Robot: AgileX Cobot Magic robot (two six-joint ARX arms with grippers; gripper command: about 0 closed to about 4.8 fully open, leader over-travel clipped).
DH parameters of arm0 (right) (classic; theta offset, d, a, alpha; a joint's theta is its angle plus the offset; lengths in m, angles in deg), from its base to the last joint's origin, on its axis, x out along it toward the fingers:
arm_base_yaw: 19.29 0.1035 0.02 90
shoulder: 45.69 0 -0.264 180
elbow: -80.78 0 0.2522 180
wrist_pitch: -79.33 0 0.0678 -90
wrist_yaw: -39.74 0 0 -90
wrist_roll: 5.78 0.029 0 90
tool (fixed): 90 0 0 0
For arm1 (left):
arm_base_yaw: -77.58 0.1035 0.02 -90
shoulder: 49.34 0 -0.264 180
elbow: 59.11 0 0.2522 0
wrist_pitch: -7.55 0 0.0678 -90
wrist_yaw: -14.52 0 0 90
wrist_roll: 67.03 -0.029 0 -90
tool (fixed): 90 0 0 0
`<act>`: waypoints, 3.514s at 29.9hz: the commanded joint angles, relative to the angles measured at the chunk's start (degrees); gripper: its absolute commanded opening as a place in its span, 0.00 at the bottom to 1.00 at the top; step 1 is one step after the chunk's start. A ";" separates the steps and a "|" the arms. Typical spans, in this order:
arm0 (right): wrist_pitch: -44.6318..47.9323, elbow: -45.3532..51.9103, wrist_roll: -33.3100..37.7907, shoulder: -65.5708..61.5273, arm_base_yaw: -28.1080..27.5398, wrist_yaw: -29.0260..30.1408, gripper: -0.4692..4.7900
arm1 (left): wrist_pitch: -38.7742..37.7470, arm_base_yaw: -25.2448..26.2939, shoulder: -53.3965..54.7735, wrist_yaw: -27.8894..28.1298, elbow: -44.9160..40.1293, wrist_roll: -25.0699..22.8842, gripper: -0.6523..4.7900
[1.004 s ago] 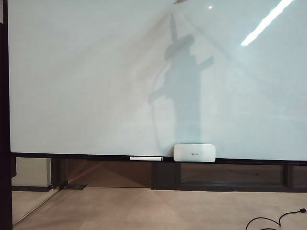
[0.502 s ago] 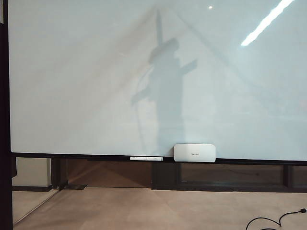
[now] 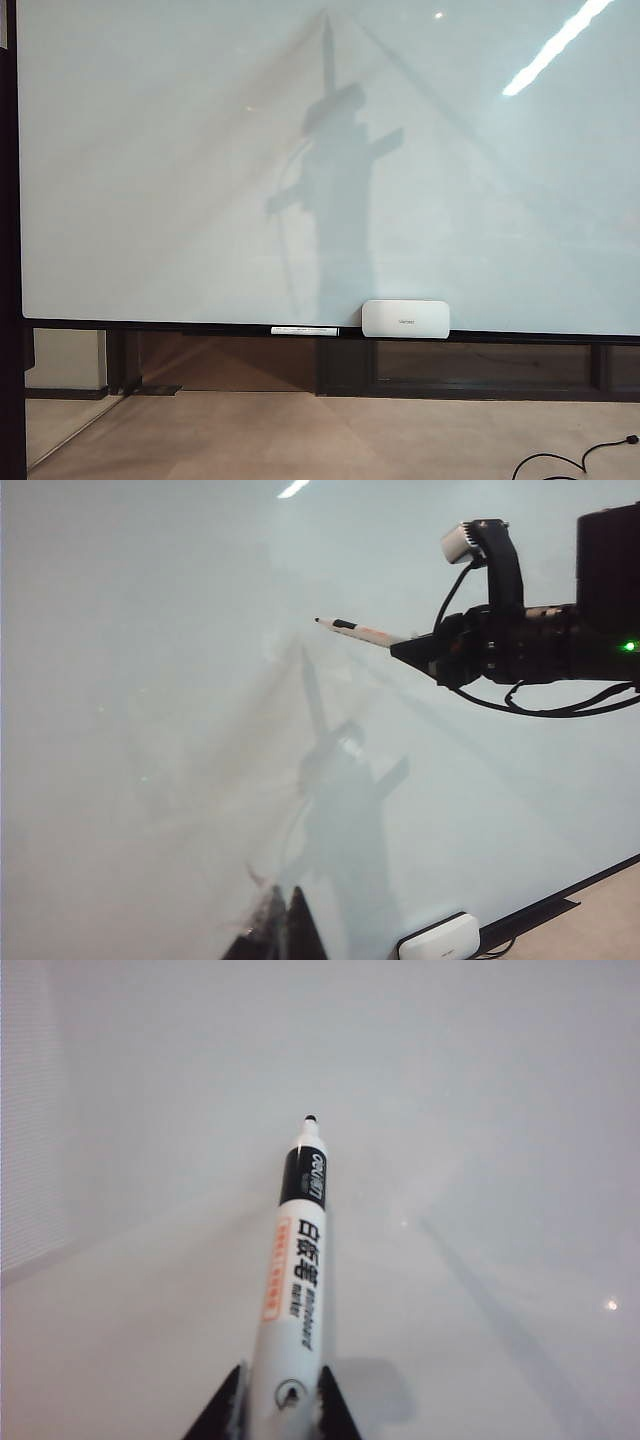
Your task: Reach to the right to find the marker pen, pick it up, and write the number 15 on the whiteboard.
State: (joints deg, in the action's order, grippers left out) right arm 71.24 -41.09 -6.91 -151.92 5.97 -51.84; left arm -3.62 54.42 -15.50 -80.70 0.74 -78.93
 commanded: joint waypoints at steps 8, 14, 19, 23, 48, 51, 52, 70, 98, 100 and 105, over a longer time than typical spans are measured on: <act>4.90 -0.26 -0.46 -0.39 0.09 -1.31 0.09 | 1.29 0.00 2.64 -1.46 0.09 0.13 0.11; 7.08 -0.26 -0.68 -1.40 0.09 -1.33 0.09 | 1.42 0.00 2.64 -1.51 0.09 -0.13 0.11; 9.27 -0.26 -0.87 -1.62 0.09 -1.27 0.09 | 3.15 -0.02 2.67 -3.15 0.09 -0.11 0.11; 9.38 -0.33 -0.83 -2.23 -0.20 -1.01 0.09 | 3.41 0.00 2.73 -2.93 0.09 -0.15 0.11; 8.74 -0.79 -0.87 -3.48 -1.27 -1.09 0.09 | 3.41 0.00 2.73 -2.95 0.09 -1.42 0.11; 8.50 -0.79 -0.87 -3.69 -1.51 -1.07 0.09 | 3.41 0.00 2.73 -2.95 0.09 -1.42 0.11; 8.57 -0.81 -0.85 -3.82 -1.51 -1.07 0.09 | 3.43 0.00 2.73 -2.93 0.09 -1.42 0.11; 8.44 -0.83 -0.79 -4.50 -2.34 -1.11 0.09 | 3.41 0.00 2.73 -2.93 0.09 -1.60 0.11; -7.56 -0.48 1.14 -8.22 -3.19 -3.43 0.09 | 3.50 0.00 1.86 -2.34 0.11 -1.64 0.11; -8.09 -0.50 1.14 -8.20 -3.19 -3.41 0.09 | 3.50 0.00 1.88 -2.34 0.11 -1.64 0.11; -10.62 -0.48 1.14 -8.44 -3.26 -3.13 0.09 | 3.52 0.00 1.88 -2.34 0.11 -1.62 0.11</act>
State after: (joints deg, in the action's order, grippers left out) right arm 61.73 -41.47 -6.45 -160.12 3.06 -54.01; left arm -0.87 54.42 -13.51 -82.99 0.69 -80.48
